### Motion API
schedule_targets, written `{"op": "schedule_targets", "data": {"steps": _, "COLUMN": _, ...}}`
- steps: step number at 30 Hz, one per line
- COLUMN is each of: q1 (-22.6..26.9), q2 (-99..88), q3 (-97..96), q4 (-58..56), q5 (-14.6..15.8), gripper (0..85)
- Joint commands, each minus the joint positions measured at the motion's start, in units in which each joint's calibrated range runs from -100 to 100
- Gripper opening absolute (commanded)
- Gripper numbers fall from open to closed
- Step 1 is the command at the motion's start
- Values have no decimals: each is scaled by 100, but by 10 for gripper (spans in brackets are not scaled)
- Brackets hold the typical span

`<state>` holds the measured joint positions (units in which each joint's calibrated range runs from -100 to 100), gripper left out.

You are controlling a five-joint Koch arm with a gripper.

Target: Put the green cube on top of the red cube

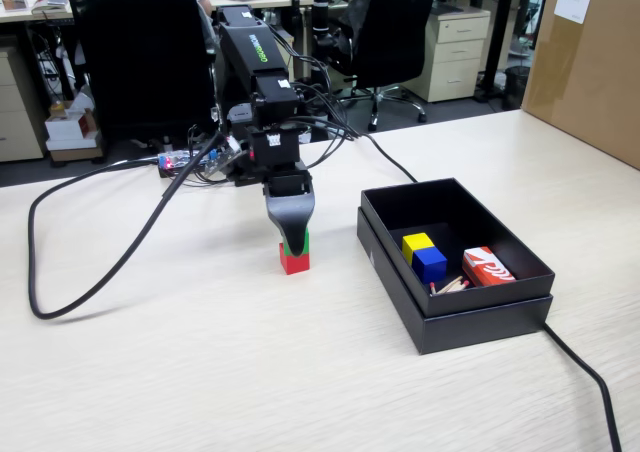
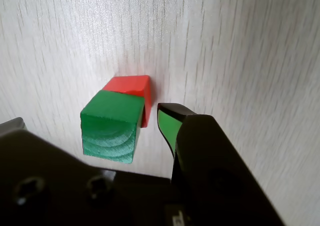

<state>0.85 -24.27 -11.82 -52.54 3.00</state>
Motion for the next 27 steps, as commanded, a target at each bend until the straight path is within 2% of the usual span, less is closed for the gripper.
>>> {"op": "schedule_targets", "data": {"steps": 1, "q1": -5, "q2": -826, "q3": 203, "q4": 152, "q5": -298, "gripper": 517}}
{"op": "schedule_targets", "data": {"steps": 5, "q1": -5, "q2": -1583, "q3": 167, "q4": 152, "q5": -493, "gripper": 519}}
{"op": "schedule_targets", "data": {"steps": 13, "q1": -73, "q2": -3408, "q3": -432, "q4": 161, "q5": -493, "gripper": 515}}
{"op": "schedule_targets", "data": {"steps": 20, "q1": -161, "q2": -4934, "q3": -2281, "q4": 1172, "q5": -425, "gripper": 515}}
{"op": "schedule_targets", "data": {"steps": 27, "q1": -166, "q2": -5875, "q3": -3741, "q4": 1724, "q5": -410, "gripper": 516}}
